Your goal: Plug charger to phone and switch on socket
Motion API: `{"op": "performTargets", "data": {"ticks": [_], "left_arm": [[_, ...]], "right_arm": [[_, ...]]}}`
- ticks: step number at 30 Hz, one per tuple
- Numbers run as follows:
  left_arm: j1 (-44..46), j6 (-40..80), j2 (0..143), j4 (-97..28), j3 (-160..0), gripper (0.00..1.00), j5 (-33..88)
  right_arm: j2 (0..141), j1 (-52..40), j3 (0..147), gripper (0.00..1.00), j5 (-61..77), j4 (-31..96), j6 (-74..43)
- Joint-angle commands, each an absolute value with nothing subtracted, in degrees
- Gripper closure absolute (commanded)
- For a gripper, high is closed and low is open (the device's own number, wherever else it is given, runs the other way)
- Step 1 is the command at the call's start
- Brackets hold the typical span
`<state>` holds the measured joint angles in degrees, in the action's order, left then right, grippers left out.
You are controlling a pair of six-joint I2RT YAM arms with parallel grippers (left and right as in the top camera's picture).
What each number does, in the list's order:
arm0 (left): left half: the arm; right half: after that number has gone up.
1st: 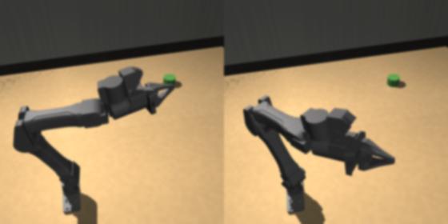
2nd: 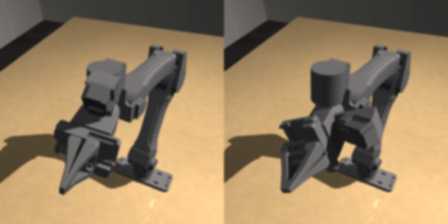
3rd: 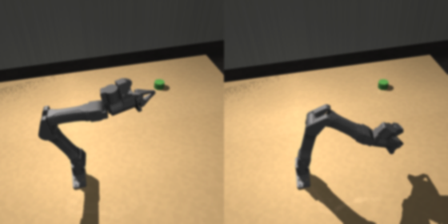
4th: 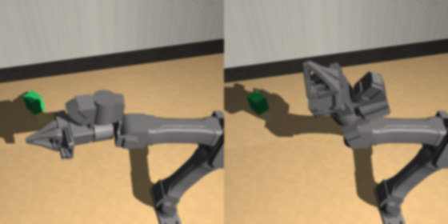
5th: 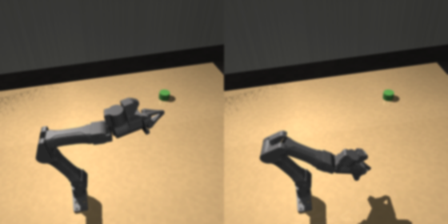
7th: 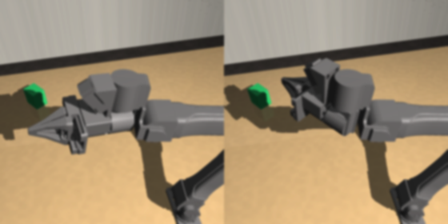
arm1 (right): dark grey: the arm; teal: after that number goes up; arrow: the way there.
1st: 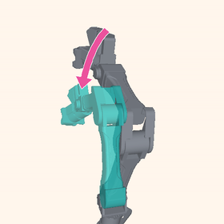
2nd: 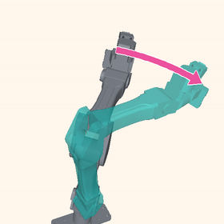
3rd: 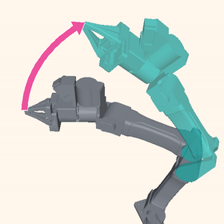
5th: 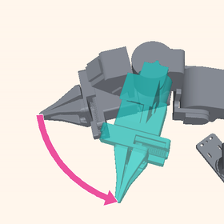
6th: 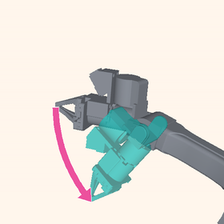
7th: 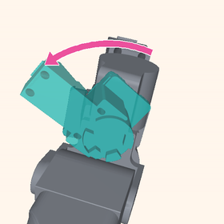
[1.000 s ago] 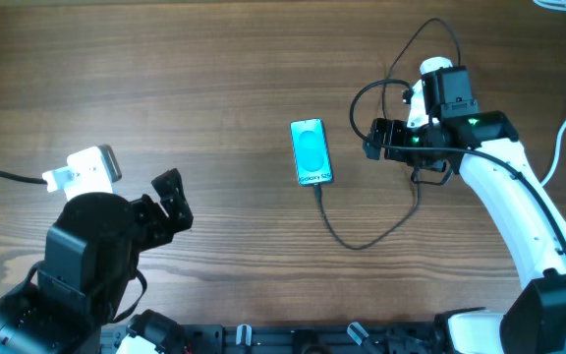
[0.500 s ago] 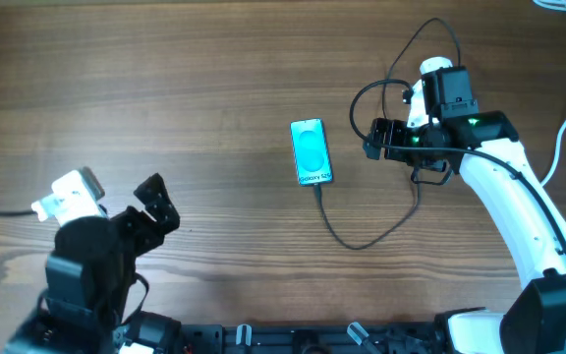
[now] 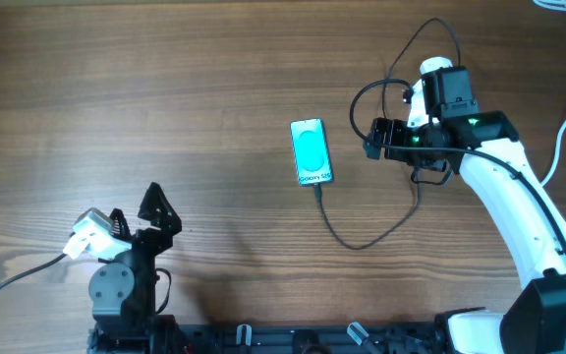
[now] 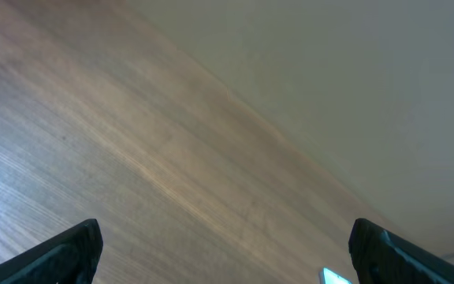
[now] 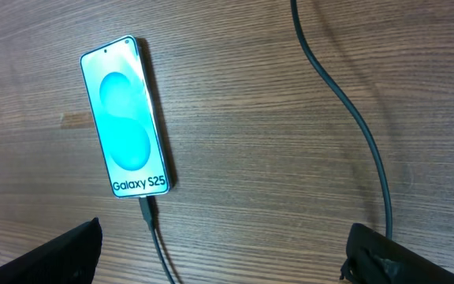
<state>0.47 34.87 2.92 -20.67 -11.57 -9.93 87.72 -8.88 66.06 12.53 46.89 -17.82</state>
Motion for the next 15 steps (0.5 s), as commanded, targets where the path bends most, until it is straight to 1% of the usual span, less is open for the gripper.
{"op": "performTargets", "data": {"ticks": [1, 5, 9, 15], "left_arm": [[-0.8, 30.28, 0.4, -14.98, -7.49, 0.0, -8.91], [-0.82, 24.29, 0.16, -11.0, -5.32, 0.0, -8.78], [-0.8, 22.7, 0.16, -10.52, -3.29, 0.0, -8.67], [-0.82, 13.8, 0.16, -10.52, -3.2, 0.0, -4.27]], "right_arm": [[86.78, -8.6, 66.98, 0.0, 11.6, 46.74, -18.17], [86.78, -8.6, 67.0, 0.0, 11.6, 46.74, -18.17], [86.8, -8.6, 67.0, 0.0, 11.6, 46.74, -18.15], [86.78, -8.6, 67.0, 0.0, 11.6, 46.74, -18.2]]}}
